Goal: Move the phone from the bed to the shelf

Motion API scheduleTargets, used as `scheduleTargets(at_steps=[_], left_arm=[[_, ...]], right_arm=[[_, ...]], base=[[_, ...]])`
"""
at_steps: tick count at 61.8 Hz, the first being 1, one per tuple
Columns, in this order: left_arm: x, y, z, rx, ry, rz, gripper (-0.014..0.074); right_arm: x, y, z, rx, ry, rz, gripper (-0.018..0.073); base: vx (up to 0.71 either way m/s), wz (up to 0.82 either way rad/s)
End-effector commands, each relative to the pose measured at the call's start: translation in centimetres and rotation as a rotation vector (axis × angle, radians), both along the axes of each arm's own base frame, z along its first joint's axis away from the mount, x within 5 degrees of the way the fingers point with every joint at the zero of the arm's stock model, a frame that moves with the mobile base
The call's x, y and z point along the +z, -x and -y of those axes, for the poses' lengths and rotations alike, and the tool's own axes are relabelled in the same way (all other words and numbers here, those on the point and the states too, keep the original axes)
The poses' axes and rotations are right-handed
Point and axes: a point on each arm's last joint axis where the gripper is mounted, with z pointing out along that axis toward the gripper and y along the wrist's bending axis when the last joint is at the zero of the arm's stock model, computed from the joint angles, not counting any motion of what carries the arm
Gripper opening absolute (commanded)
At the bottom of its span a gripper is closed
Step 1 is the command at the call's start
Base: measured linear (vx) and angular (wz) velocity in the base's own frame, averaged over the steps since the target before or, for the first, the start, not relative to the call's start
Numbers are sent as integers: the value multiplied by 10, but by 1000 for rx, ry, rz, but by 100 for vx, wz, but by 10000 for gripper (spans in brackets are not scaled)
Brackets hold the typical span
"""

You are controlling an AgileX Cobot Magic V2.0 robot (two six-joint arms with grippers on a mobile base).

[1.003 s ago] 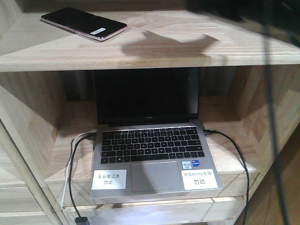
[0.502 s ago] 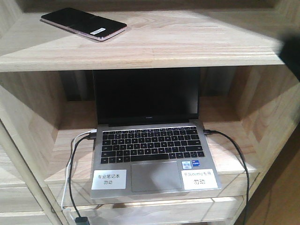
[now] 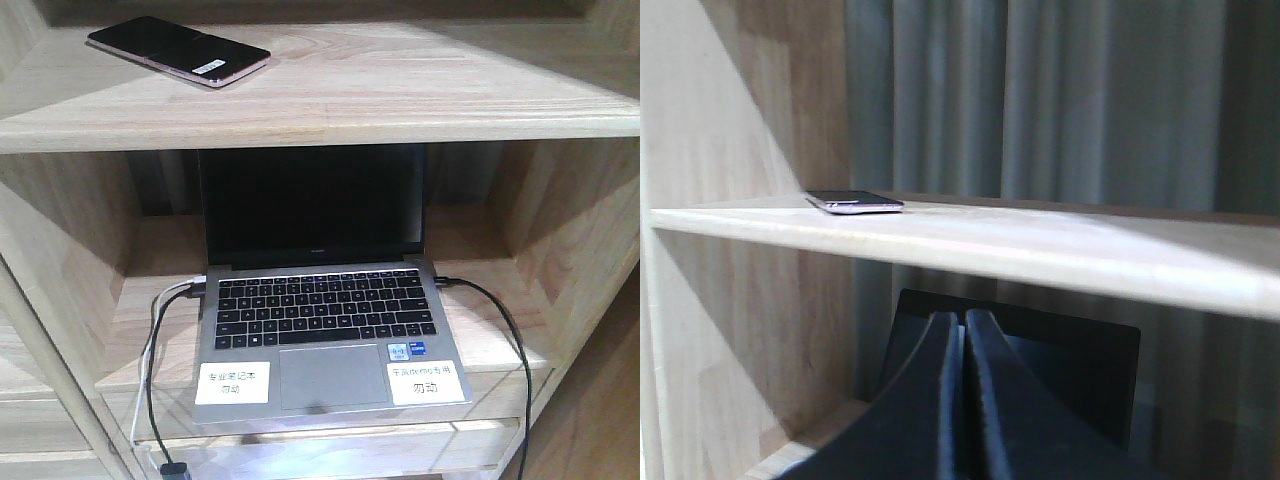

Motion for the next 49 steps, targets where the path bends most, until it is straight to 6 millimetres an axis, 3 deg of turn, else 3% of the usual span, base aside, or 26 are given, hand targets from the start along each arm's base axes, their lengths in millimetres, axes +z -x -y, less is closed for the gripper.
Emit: scheduleTargets(at_steps=[1,49], left_arm=[[15,2,0,4,16,105,1],[15,2,0,4,16,105,1]], right_arm=[[5,3,5,-36,-39,65,-6],[3,5,5,-32,-38,64,-6]], base=[[0,0],[0,0]])
